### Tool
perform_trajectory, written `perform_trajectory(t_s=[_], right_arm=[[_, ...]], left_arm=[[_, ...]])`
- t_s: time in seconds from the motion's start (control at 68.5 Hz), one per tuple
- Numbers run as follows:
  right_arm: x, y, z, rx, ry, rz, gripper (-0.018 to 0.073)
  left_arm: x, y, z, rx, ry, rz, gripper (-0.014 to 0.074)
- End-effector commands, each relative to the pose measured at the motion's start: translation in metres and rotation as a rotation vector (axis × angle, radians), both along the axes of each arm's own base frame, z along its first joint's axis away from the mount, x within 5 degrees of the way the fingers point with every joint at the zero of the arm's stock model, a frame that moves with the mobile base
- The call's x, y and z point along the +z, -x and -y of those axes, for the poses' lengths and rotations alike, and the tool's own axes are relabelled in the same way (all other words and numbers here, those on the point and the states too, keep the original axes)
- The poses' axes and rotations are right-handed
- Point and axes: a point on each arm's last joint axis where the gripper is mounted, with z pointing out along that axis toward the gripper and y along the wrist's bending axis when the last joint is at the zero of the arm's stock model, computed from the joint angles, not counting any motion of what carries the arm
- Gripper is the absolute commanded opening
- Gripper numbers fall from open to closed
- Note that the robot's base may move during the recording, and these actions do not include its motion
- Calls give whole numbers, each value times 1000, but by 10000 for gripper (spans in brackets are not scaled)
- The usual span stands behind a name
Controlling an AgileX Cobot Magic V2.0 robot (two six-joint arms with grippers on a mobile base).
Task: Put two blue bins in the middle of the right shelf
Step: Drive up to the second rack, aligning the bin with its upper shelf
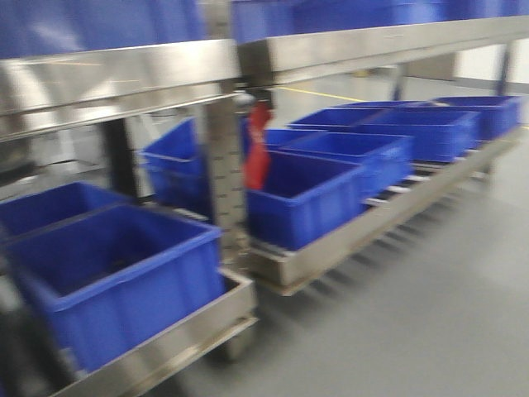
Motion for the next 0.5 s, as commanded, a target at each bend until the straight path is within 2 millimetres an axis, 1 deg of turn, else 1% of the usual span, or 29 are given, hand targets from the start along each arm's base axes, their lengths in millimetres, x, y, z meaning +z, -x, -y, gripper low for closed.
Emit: perform_trajectory(t_s=[0.0,0.482], right_arm=[[7,4,6,-11,36,49,-153],[7,4,6,-11,36,49,-153]], left_arm=[[15,6,-6,15,26,103,-111],[15,6,-6,15,26,103,-111]])
